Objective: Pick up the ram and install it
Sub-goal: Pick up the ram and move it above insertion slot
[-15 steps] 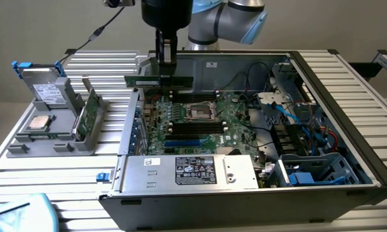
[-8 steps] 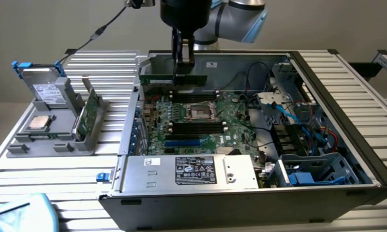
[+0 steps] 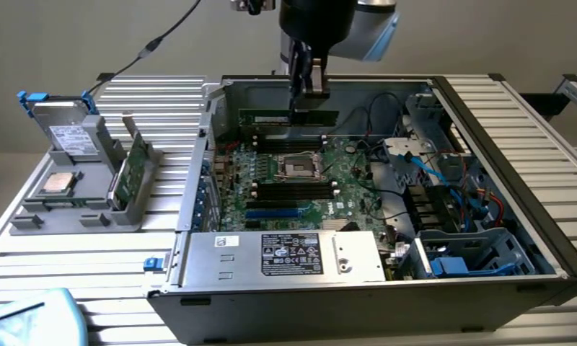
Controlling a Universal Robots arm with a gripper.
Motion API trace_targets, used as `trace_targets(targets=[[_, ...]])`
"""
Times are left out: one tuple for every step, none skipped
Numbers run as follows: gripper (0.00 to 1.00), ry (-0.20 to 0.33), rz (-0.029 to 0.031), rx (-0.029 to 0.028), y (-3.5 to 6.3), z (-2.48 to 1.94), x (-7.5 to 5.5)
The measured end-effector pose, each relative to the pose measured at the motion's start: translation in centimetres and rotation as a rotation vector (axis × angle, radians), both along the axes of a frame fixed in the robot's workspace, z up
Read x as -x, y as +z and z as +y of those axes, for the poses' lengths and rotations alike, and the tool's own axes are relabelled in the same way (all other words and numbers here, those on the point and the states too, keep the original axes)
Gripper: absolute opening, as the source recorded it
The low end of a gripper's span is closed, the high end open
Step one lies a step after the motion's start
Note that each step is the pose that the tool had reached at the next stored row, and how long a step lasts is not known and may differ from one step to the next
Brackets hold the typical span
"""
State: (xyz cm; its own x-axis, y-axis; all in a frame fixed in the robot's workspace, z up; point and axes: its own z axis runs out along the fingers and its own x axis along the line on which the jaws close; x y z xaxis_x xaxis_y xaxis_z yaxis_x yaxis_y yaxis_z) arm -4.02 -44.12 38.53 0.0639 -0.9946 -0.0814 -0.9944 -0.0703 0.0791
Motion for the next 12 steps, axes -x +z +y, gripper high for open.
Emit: trace_targets(targets=[[0.14, 0.0, 0.0001, -0.0008, -0.01, 0.01, -0.5], [0.14, 0.0, 0.0001, -0.001, -0.05, 0.04, -0.9], [0.14, 0.0, 0.0, -0.001, -0.15, 0.09, -1.3], [0.14, 0.0, 0.0, -0.001, -0.32, 0.17, -1.6], [0.14, 0.0, 0.0001, -0.001, -0.5, 0.25, -1.8], [0.14, 0.0, 0.0, -0.0011, -0.7, 0.34, -2.0], [0.14, 0.0, 0.0, -0.0011, -0.88, 0.4, -2.0], [0.14, 0.0, -0.0001, -0.0012, -1.06, 0.45, -2.1], [0.14, 0.0, -0.0001, -0.0011, -1.24, 0.49, -2.1], [0.14, 0.0, 0.0, -0.001, -1.41, 0.52, -2.1], [0.14, 0.0, 0.0, -0.0011, -1.6, 0.55, -2.1], [0.14, 0.0, 0.0, -0.001, -1.78, 0.58, -2.1]])
